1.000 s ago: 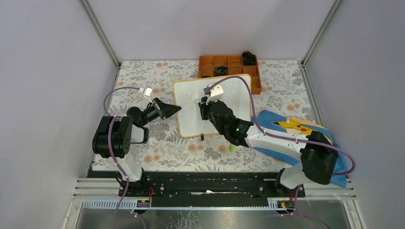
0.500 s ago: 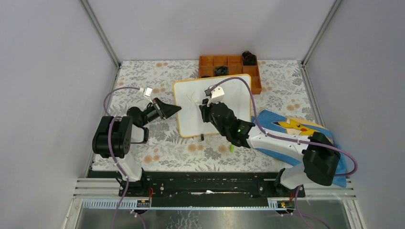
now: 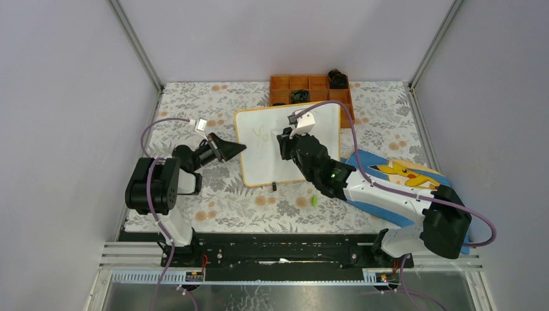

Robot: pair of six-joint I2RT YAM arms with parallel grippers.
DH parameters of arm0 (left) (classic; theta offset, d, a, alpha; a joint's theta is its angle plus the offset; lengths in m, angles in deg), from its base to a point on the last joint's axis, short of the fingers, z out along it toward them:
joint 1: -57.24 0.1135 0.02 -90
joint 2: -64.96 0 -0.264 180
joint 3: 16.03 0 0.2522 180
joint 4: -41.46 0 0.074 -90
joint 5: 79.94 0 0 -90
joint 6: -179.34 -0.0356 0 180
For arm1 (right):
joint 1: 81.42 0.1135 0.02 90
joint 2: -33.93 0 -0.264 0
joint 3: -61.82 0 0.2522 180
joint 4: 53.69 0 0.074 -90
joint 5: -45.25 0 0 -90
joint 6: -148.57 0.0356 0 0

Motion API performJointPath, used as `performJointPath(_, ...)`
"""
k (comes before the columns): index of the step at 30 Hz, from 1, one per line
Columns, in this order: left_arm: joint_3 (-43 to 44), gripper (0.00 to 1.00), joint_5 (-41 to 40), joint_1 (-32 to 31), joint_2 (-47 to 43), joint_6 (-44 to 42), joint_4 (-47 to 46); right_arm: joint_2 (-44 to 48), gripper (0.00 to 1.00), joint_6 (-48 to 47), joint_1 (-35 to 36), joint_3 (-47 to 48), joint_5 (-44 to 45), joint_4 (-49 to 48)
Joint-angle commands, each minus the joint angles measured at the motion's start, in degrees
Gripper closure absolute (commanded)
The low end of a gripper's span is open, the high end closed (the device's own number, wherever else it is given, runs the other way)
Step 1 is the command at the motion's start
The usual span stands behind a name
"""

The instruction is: Write a sentence on the whiteboard

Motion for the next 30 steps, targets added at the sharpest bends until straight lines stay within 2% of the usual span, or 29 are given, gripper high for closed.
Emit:
performJointPath(1, 0.2, 0.66, 0.4, -0.7, -1.5, -1.6, -0.6, -0.6, 1.00, -0.2, -0.7, 2.2, 0.7, -2.6)
performJointPath(15, 0.3, 0.66, 0.4, -0.8, -1.4, -1.7, -0.5, -3.0, 1.00, 0.4, -1.3, 2.4, -0.2, -3.2)
performJointPath(30, 0.2, 0.66, 0.4, -0.8, -1.4, -1.8, -0.2, -1.1, 1.00, 3.0, -1.4, -2.4, -0.8, -1.9)
